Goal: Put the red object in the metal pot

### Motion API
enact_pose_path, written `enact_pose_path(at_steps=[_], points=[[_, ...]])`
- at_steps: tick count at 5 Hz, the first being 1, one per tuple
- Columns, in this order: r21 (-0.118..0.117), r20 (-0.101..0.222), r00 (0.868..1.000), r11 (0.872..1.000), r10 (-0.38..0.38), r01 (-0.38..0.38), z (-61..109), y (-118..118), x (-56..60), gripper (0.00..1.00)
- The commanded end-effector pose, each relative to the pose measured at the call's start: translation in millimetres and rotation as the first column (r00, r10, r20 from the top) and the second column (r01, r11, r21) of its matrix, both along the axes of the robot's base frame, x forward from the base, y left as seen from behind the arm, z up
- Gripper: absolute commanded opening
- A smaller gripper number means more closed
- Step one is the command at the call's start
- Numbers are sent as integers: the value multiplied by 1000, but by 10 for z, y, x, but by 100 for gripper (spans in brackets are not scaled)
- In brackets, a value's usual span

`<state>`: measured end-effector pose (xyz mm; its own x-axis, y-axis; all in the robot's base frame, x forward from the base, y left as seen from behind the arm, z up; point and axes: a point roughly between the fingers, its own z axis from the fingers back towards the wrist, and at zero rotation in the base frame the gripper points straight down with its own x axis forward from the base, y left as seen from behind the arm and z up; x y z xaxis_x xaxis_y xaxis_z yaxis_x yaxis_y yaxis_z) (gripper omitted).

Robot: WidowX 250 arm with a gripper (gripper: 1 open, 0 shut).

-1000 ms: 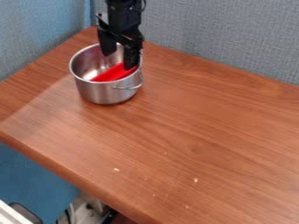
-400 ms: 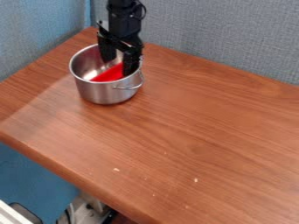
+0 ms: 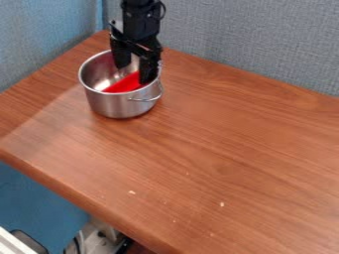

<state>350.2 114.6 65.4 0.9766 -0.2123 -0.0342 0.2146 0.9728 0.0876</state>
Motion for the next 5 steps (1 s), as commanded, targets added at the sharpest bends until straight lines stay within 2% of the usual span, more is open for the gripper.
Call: enact_pose_path(at_steps=[1,2,5], points=[[26,34,999,1000,-8,7,109,46,79,100],[32,33,999,999,-14,13,146,36,75,100],[54,60,998,998,-27,23,411,-10,51,100]])
